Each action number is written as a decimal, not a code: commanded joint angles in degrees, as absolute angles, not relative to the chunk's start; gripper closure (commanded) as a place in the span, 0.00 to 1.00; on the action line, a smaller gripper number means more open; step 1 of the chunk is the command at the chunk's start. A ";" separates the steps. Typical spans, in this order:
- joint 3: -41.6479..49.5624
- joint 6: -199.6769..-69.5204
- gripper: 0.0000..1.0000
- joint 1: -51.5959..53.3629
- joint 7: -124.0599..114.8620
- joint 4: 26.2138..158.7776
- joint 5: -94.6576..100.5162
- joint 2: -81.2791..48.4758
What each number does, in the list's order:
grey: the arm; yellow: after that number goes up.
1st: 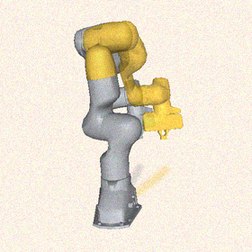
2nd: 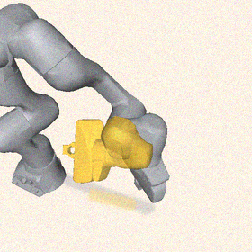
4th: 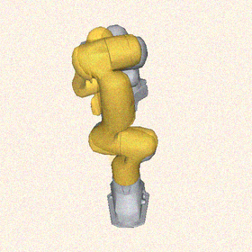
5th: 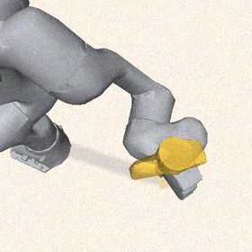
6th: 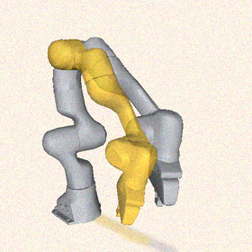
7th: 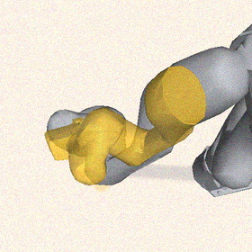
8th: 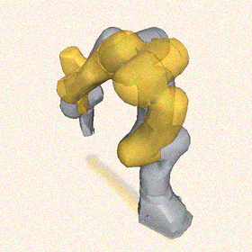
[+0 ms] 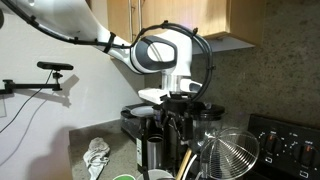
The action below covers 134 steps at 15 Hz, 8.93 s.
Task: Take the wooden spoon and stir the contents in the bowl
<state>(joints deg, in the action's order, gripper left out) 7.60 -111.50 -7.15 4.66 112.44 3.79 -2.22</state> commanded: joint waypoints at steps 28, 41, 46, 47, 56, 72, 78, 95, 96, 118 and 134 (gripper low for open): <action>10.04 -114.96 0.26 -9.80 4.56 115.31 6.30 -0.66; 9.99 -125.19 0.99 -10.11 5.37 118.29 4.65 -1.05; 9.08 -125.73 0.94 -9.40 5.78 118.70 3.88 -0.50; 8.97 -125.71 0.94 -9.29 5.79 118.78 3.77 -0.15; 8.94 -122.37 0.94 -8.77 4.00 120.56 6.72 4.89; 7.61 -113.66 0.94 -7.93 3.37 114.67 6.78 15.48; 6.61 -114.45 0.94 -6.97 0.97 112.23 4.70 18.44; 5.89 -128.54 0.94 -6.40 -2.36 127.14 2.64 18.61; 6.11 -129.96 0.94 -6.37 -1.75 128.77 2.24 18.48; 2.79 -144.86 0.94 -4.47 -3.43 136.62 3.91 13.04; 0.76 -141.46 0.94 -5.37 -12.94 136.52 14.41 13.57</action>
<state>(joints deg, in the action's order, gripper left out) 0.24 -141.44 -5.55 -13.92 135.66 17.29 13.25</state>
